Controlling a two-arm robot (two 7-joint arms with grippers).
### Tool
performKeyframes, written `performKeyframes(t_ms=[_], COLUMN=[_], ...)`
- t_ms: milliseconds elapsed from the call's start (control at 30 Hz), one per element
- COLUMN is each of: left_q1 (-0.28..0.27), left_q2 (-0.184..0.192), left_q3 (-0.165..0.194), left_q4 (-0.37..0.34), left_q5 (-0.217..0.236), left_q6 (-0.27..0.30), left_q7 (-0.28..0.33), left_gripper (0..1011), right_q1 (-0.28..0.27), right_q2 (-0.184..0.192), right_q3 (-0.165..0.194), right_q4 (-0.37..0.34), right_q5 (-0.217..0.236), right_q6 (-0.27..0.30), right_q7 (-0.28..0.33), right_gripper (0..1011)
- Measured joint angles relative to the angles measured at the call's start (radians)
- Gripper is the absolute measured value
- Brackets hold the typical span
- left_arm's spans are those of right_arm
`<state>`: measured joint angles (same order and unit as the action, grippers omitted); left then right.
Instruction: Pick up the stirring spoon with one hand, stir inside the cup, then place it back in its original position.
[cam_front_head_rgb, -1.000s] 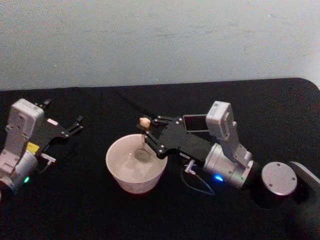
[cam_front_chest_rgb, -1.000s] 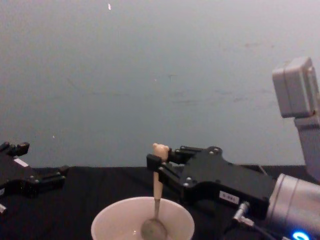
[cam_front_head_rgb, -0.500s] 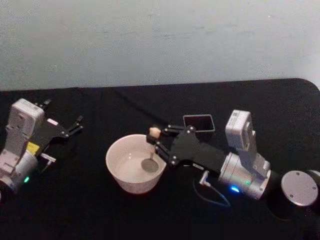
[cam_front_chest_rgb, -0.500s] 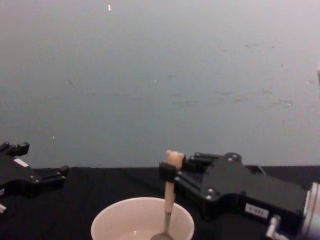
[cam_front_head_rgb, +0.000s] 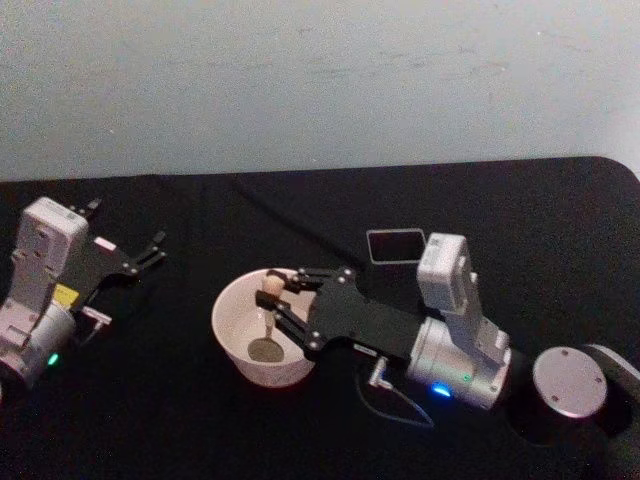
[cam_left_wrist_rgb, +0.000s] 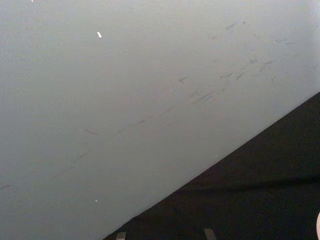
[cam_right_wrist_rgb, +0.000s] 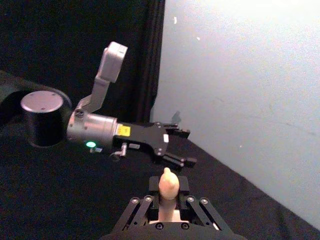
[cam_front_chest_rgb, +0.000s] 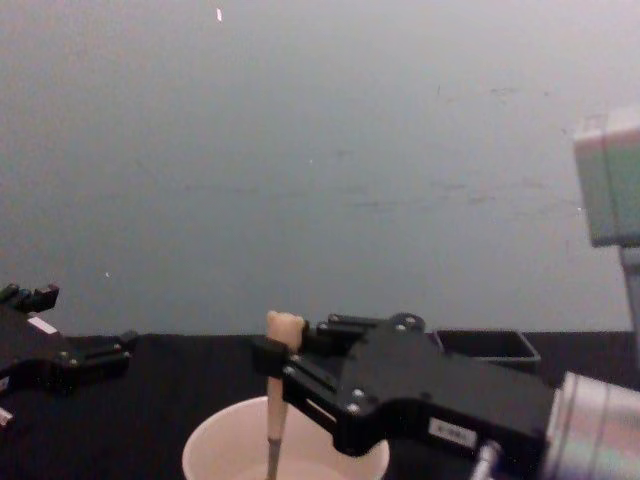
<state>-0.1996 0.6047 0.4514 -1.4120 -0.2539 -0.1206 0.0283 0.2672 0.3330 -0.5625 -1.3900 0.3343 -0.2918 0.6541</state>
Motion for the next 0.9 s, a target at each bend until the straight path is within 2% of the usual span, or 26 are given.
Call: performKeyframes(t_ms=[200, 367, 600, 900], left_q1=[0.0, 0.0, 0.0, 0.0], left_q2=[0.0, 0.0, 0.0, 0.0], left_q3=[0.0, 0.0, 0.0, 0.0], left_q4=[0.0, 0.0, 0.0, 0.0], left_q5=[0.0, 0.0, 0.0, 0.0], left_q6=[0.0, 0.0, 0.0, 0.0], left_q7=[0.0, 0.0, 0.0, 0.0], left_gripper=[1001, 1001, 1001, 1001], right_q1=[0.041, 0.067, 0.074, 0.062], right_q2=[-0.042, -0.064, -0.068, -0.058], right_q3=[-0.003, 0.013, 0.031, 0.05], right_q4=[0.061, 0.109, 0.131, 0.123], right_q5=[-0.028, -0.052, -0.065, -0.069], right_q6=[-0.011, -0.019, -0.025, -0.025], right_q7=[-0.041, -0.076, -0.088, -0.09], right_gripper=[213, 213, 212, 213])
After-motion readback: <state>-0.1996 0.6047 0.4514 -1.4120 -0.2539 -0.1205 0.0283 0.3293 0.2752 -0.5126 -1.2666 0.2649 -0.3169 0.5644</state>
